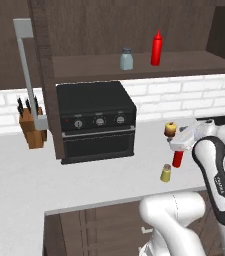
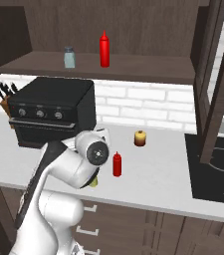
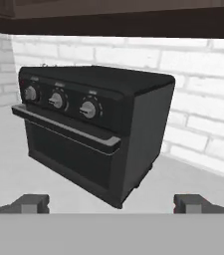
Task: Put the shaker and condiment bottle from the counter next to their counterparts in the cabinet.
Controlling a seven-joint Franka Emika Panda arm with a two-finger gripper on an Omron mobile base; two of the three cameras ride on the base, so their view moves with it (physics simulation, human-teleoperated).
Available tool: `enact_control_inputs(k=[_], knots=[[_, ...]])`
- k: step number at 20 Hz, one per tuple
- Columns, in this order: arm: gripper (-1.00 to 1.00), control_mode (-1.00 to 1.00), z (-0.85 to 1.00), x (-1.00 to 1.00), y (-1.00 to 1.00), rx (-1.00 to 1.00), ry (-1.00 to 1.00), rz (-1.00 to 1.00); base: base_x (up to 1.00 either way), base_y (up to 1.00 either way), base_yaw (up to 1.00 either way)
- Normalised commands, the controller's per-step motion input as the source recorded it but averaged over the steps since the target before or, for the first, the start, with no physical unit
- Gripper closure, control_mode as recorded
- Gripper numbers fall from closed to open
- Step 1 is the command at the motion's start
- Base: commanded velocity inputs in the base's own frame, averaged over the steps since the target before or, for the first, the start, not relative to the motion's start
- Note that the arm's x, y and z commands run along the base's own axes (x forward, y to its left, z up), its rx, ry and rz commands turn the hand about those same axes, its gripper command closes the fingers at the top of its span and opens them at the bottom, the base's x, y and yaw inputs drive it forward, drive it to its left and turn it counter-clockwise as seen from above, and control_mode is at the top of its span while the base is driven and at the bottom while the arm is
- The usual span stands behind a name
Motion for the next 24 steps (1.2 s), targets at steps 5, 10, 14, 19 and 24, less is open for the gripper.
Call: enact_control_inputs(k=[5,10,14,19,24], knots=[[-1.00,-1.00,0.00,0.00,-0.30,0.09,-0.22,0.26,0.00,0.00,0.00],[-1.00,-1.00,-0.07,0.00,-0.50,0.06,-0.21,0.21,0.00,0.00,0.00],[-1.00,-1.00,-0.10,0.00,-0.44,0.04,-0.23,0.18,0.00,0.00,0.00],[-1.00,-1.00,-0.01,0.04,-0.38,0.07,-0.04,0.02,0.00,0.00,0.00],[-1.00,-1.00,0.00,0.04,-0.32,0.06,0.00,0.00,0.00,0.00,0.00]])
